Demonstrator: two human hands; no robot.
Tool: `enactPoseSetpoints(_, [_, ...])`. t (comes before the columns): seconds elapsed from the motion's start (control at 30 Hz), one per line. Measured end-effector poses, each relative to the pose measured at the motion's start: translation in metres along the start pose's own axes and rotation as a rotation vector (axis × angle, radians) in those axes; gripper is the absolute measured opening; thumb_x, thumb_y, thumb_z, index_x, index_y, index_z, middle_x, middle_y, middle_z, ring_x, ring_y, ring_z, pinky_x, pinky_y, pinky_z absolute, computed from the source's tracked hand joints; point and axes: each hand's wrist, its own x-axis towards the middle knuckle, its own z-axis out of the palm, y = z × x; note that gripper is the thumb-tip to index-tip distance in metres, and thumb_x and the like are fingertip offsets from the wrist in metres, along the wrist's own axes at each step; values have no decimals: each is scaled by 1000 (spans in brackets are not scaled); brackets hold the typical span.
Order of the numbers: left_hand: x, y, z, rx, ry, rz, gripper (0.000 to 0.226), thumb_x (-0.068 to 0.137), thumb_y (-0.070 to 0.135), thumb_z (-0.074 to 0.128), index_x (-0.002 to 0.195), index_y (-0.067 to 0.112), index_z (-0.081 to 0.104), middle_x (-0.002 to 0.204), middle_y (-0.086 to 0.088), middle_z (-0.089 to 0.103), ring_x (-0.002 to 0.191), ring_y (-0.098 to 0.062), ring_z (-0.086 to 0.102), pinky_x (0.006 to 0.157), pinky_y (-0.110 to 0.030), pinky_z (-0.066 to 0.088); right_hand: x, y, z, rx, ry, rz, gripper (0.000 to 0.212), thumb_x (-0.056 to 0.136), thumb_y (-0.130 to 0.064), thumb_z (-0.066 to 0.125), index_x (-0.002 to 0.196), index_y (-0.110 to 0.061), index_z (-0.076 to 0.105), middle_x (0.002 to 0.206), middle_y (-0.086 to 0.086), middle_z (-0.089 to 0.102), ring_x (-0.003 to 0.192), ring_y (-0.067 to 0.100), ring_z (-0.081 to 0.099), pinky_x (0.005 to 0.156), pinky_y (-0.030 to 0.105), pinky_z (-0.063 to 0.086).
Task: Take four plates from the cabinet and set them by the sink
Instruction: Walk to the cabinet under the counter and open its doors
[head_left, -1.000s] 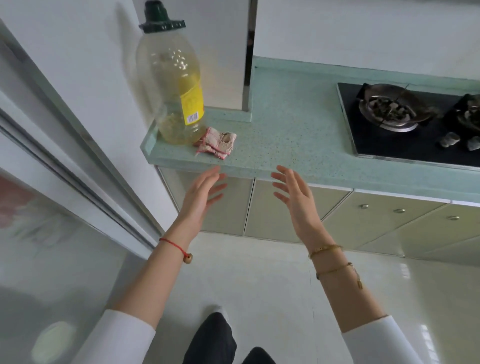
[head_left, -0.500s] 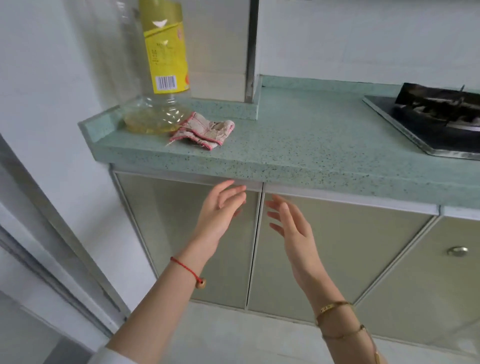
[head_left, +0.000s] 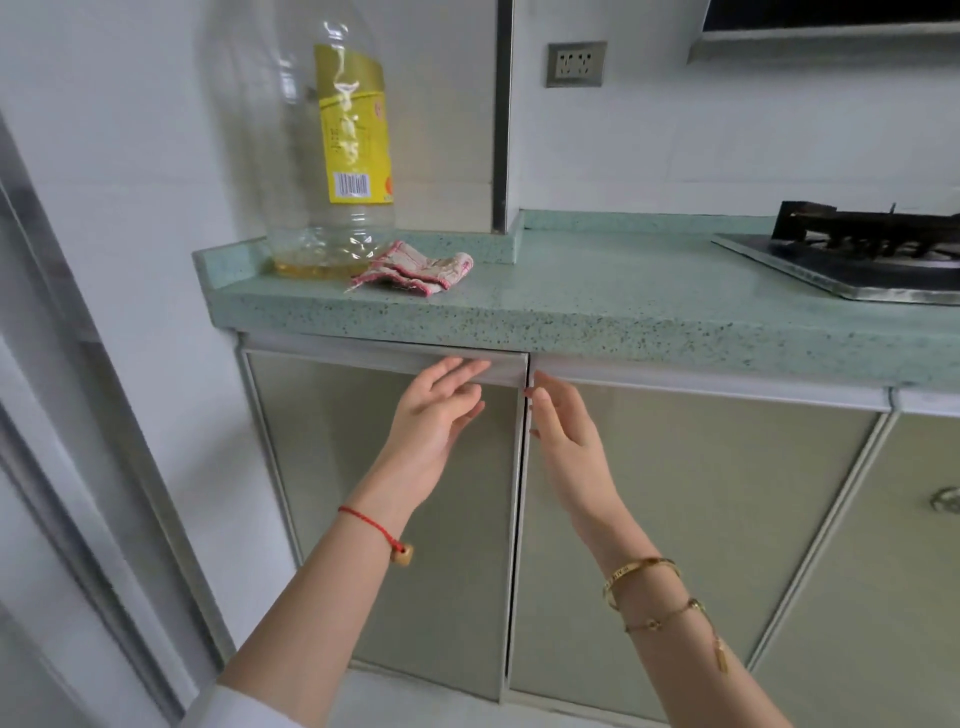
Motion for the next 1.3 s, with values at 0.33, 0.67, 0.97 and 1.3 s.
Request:
enactPoseSetpoints(0.33, [-83, 17, -46, -43, -64, 28, 66, 82, -4, 64, 144, 4, 44, 129, -9, 70, 118, -15, 60, 103, -30, 46, -40, -31, 32, 17, -172, -381, 28, 102, -15, 43, 118, -15, 66, 116, -2, 68, 101, 6, 60, 88, 19, 43])
enactPoseSetpoints(0.67, [-192, 20, -70, 180, 340, 383, 58, 81, 0, 76, 132, 22, 61, 123, 1, 71, 109, -11, 65, 90, -19, 52, -99, -65, 80, 57, -440, -462, 24, 93, -15, 61, 114, -17, 71, 101, 0, 62, 95, 15, 62, 85, 19, 48])
enactPoseSetpoints(0.97, [-242, 0, -121, 386, 861, 590, 34, 83, -1, 75, 111, 18, 73, 107, 4, 77, 100, -13, 74, 86, -19, 55, -126, -85, 160, -128, -556, -658, 30, 92, -34, 62, 122, -38, 65, 127, -5, 47, 127, 12, 38, 108, 24, 31])
enactPoseSetpoints(1.3, [-249, 24, -203, 494, 1017, 599, 46, 89, -9, 65, 131, 7, 64, 128, 1, 70, 119, -6, 66, 104, -30, 51, -142, -89, 280, -104, -561, -836, 36, 95, -25, 58, 131, -23, 56, 132, -2, 54, 138, 20, 37, 113, 47, 31])
